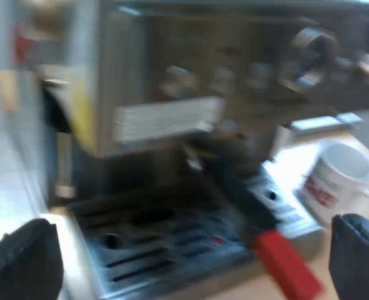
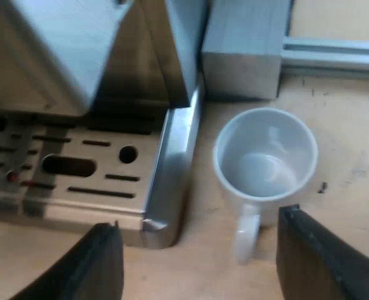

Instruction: Remove mug from coffee machine

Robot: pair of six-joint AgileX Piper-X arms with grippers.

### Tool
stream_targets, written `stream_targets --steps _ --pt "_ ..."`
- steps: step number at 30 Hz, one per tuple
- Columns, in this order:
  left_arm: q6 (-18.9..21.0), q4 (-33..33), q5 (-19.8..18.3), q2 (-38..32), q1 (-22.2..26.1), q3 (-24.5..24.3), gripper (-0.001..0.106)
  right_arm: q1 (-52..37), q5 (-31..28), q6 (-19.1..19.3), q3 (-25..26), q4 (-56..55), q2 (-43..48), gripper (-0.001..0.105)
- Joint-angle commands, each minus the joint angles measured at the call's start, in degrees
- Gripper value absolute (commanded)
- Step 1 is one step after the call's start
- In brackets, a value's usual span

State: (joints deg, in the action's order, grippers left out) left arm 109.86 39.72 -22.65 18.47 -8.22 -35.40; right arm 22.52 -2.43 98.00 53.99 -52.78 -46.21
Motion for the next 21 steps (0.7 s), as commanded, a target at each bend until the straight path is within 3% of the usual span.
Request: stream_targets --steps 1,4,6,11,17,21 --pt "0.4 0.3 -1.0 0.0 6.3 -0.7 0.087 -7.3 0.1 -1.8 0.6 0.2 -0.7 0.055" --pt "-3.4 2.9 -2.8 0.0 11.1 -1.1 0.087 -13.1 0.1 -1.6 0.6 0.2 -0.7 0.055" --pt "-5.0 4.9 -2.3 0.0 11.9 -1.4 0.087 -16.5 0.1 0.1 0.6 0.2 -0.7 0.055" --pt "-7.3 6.7 0.0 0.0 11.9 -2.1 0.087 -22.9 0.1 5.0 0.6 -0.7 0.1 0.055" --pt "-7.5 6.7 -0.1 -0.2 11.5 -4.6 0.087 -23.5 -1.6 6.8 0.6 0.2 3.6 0.055" --pt "-8.4 8.2 -0.1 -1.0 7.5 -7.0 0.087 -22.8 -2.2 7.2 0.6 0.3 6.1 0.055"
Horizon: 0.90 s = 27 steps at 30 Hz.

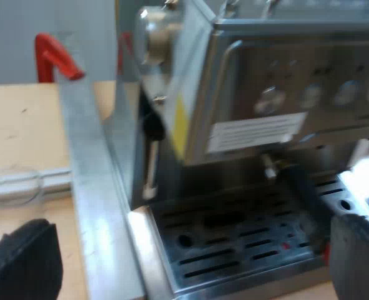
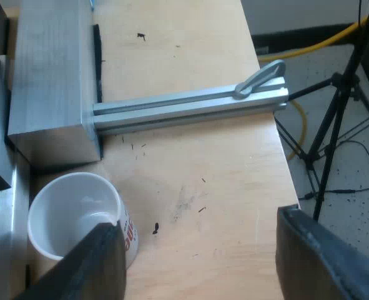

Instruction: Remove mug from coffee machine

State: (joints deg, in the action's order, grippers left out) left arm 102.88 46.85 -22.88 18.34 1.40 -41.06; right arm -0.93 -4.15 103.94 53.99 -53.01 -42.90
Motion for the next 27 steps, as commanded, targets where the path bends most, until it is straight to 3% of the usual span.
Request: stream_targets --steps 1,5,6,8,16,21,22,23,27 --pt "-1.6 1.2 0.2 -0.9 -2.3 -1.5 0.087 0.7 -0.5 1.3 0.6 0.5 2.8 0.055" --pt "-2.9 3.7 1.5 -3.9 -4.1 -2.7 0.087 2.0 -1.7 1.3 0.6 0.4 6.4 0.055" --pt "-2.9 3.9 3.3 -6.5 -4.1 -2.7 0.087 2.5 -1.6 1.3 0.6 0.3 7.2 0.055" --pt "-2.9 4.5 6.6 -10.0 -4.1 -2.7 0.087 3.3 -1.6 1.3 0.6 0.0 20.5 0.055" --pt "-2.9 6.0 13.8 -22.2 -4.1 -2.7 0.087 3.3 -1.6 1.3 0.6 -4.1 33.1 0.055" --pt "-2.9 6.5 13.7 -25.5 -4.1 -2.7 0.087 3.3 -1.6 1.5 0.6 -6.1 37.8 0.055" --pt "-2.9 7.9 13.7 -27.0 -4.1 -2.7 0.087 3.3 -1.6 1.5 0.2 -6.3 40.9 0.055" --pt "-2.9 13.9 13.5 -27.1 -4.1 -3.5 0.087 3.3 -1.6 1.5 -0.1 -6.2 42.0 0.055" --pt "-2.9 16.1 14.4 -27.1 -3.9 -3.4 0.087 3.1 -1.6 1.5 -2.4 -6.2 46.4 0.055"
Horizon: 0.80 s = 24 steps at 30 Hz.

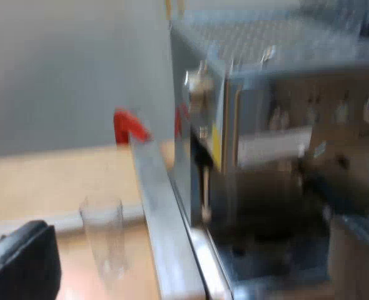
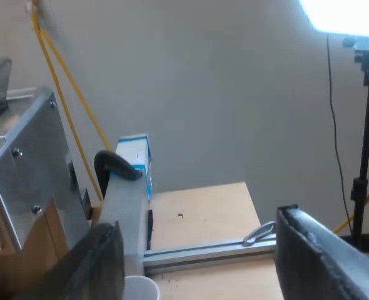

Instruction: Remove mug from coffee machine

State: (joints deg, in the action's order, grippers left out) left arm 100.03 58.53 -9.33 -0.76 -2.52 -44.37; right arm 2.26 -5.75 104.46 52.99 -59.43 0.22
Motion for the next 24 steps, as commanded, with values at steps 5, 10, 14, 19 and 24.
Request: stream_targets --steps 5,10,14,19,24 --pt "1.4 4.3 3.4 -8.1 0.0 0.3 0.087 -0.1 0.3 1.7 -4.4 1.0 3.0 0.055" --pt "2.2 4.1 6.2 -8.0 0.0 2.6 0.087 -0.1 0.7 1.6 -8.4 2.6 3.0 0.055" --pt "2.1 4.1 6.1 -8.0 0.0 6.3 0.087 -0.1 0.9 1.6 -14.3 2.7 2.9 0.055" --pt "1.5 3.3 6.1 -8.0 0.0 9.8 0.087 -0.1 0.9 1.6 -18.4 3.0 2.9 0.055" --pt "0.6 3.3 5.2 -8.0 0.0 11.7 0.087 -0.1 1.1 0.9 -24.0 2.6 2.9 0.055"
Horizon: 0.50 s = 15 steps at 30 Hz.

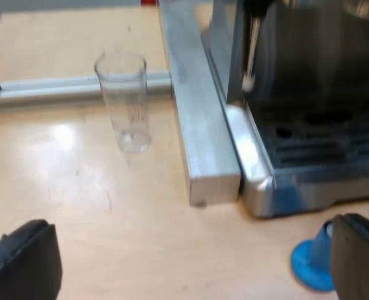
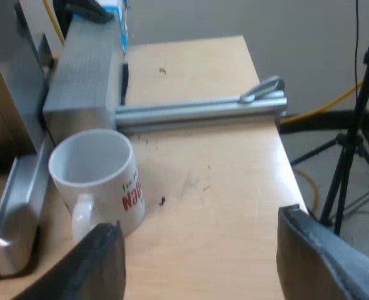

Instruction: Remove mug from coffee machine

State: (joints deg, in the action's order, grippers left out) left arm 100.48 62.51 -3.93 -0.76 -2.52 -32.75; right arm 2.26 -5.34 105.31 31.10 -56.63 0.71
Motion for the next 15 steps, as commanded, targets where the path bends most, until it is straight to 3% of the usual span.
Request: stream_targets --steps 1,12,15 --pt "-0.2 -0.7 -1.1 -8.0 0.0 0.9 0.087 -0.1 0.9 0.0 -2.4 0.3 2.4 0.055" --pt "-1.0 -1.7 -2.3 -8.0 0.0 2.1 0.087 -0.1 1.8 0.0 -3.1 2.1 2.2 0.055" --pt "-2.0 -5.4 -1.6 -7.9 0.0 3.9 0.087 -0.1 1.8 0.0 -3.1 2.0 2.2 0.055"
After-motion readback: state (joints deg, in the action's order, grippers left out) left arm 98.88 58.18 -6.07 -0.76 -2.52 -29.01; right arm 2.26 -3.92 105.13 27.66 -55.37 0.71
